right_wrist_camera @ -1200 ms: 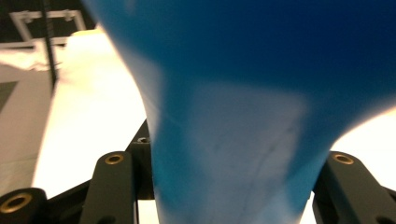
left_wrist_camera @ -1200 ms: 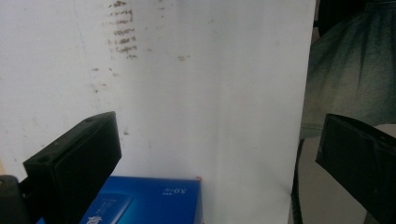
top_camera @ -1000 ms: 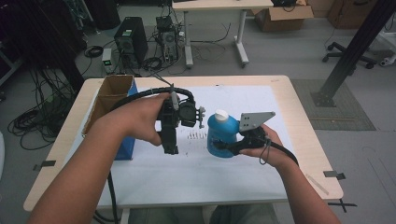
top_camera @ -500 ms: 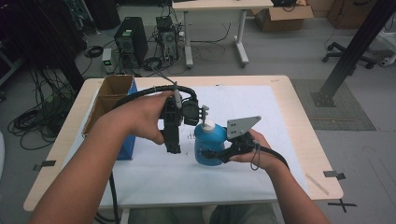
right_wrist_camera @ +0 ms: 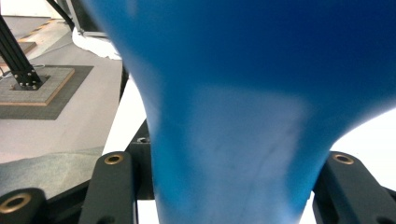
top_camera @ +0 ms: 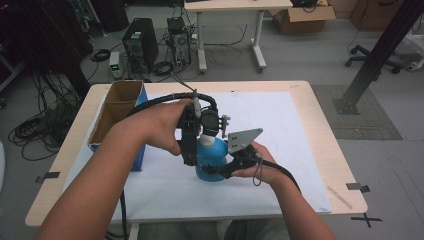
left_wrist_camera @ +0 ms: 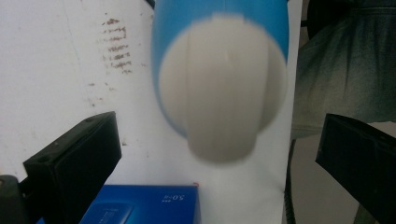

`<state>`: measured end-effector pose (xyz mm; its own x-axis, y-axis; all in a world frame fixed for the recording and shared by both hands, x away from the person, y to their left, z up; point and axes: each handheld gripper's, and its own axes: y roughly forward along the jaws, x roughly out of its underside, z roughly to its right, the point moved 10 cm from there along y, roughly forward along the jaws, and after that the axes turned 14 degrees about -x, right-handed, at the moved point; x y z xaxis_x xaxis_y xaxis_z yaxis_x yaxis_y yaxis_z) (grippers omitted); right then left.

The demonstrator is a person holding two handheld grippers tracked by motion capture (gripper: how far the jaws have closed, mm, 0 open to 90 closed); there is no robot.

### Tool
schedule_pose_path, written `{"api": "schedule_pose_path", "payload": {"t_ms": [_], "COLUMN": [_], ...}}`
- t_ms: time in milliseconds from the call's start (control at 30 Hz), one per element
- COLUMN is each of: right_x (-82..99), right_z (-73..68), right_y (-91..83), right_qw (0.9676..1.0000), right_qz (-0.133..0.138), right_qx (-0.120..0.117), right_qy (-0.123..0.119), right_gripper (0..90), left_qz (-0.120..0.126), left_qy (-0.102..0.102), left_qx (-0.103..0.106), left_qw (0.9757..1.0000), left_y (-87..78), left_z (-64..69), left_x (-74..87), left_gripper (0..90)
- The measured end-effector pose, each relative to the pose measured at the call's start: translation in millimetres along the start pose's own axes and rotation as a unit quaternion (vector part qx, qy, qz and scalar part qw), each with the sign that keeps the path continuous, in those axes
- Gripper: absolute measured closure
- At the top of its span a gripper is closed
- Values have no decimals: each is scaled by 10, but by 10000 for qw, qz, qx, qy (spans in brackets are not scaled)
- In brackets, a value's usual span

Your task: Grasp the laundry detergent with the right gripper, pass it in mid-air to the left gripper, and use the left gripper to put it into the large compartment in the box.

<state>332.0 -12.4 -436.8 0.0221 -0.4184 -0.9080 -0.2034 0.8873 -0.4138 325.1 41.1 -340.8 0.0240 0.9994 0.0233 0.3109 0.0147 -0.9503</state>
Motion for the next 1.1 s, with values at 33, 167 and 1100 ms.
{"api": "schedule_pose_path", "payload": {"t_ms": [33, 167, 1100], "right_x": [-14, -74, -202], "right_z": [-2, -5, 1], "right_y": [28, 116, 216], "right_qw": [10000, 10000, 9998], "right_qz": [11, 58, 145], "right_qx": [-16, -67, -91], "right_qy": [-11, -45, -97], "right_gripper": [452, 452, 450], "left_qz": [14, 15, -44], "left_qy": [2, 42, 105], "left_qx": [-7, 22, -44], "left_qw": [10000, 10000, 9999], "left_y": [7, 27, 118], "left_z": [6, 29, 52], "left_x": [-10, -28, -44], "left_gripper": [2, 2, 35]}}
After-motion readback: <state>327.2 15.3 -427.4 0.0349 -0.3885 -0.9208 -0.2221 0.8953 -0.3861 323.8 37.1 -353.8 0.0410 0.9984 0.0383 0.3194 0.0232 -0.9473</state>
